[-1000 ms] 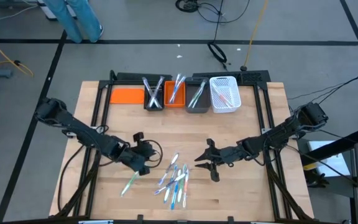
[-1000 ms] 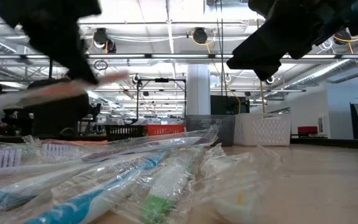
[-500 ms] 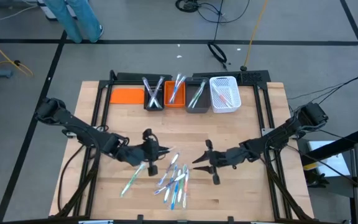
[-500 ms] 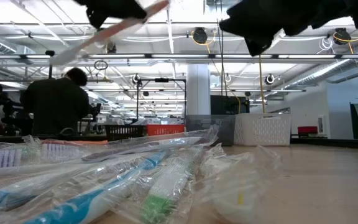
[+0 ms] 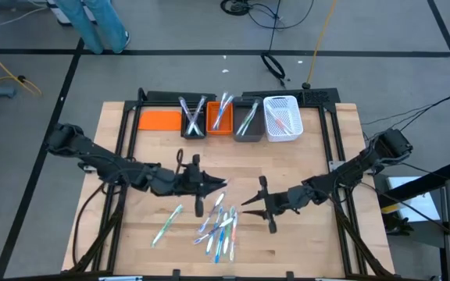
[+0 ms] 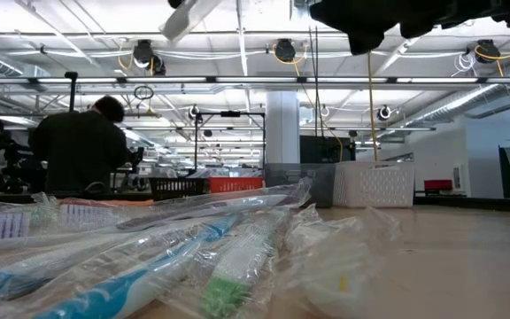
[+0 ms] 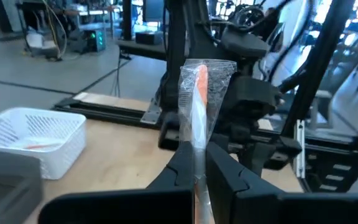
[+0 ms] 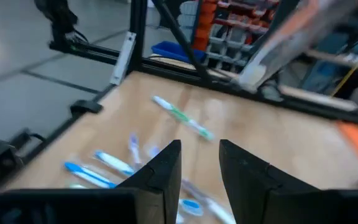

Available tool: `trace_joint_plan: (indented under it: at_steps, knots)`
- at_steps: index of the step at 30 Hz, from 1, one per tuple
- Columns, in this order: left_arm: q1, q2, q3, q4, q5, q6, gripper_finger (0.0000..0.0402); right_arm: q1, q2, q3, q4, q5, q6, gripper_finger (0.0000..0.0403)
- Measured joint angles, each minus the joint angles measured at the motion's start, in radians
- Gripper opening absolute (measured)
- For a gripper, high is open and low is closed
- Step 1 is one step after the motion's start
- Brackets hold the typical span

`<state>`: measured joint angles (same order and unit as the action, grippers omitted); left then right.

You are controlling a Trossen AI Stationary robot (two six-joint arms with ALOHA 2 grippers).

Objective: Pick & Place Toothbrushes
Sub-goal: Put the orange toothbrush into the white bin

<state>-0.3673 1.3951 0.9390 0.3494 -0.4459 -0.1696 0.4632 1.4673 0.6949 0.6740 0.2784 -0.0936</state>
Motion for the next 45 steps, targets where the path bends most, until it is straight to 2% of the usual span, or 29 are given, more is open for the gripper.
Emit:
trace_joint_plan:
  at_steps: [7, 14, 18, 25, 33, 39, 45]
  knots:
    - [0.076, 0.068, 0.000, 0.091, 0.113, -0.106, 0.0005, 0.070, 0.000, 0.000, 0.000, 0.151, -0.336, 0.0100]
    - [0.129, 0.071, 0.000, 0.127, 0.189, -0.148, 0.0005, 0.144, 0.000, 0.001, 0.064, 0.299, -0.631, 0.0089]
    - [0.143, 0.071, 0.000, 0.177, 0.228, -0.166, 0.0009, 0.153, 0.007, 0.045, 0.045, 0.300, -0.691, 0.0077]
    - [0.150, 0.071, 0.000, 0.177, 0.245, -0.180, 0.0011, 0.146, 0.094, 0.151, 0.009, 0.308, -0.842, 0.0070]
    - [0.133, 0.071, 0.000, 0.178, 0.272, -0.186, 0.0011, 0.142, 0.180, 0.249, 0.011, 0.540, -1.168, 0.0070]
    - [0.130, 0.071, 0.000, 0.178, 0.272, -0.193, 0.0008, 0.100, 0.220, 0.300, 0.011, 0.589, -1.336, 0.0070]
    - [0.128, 0.071, 0.000, 0.175, 0.272, -0.202, 0.0010, 0.071, 0.219, 0.300, 0.040, 0.590, -1.380, 0.0077]
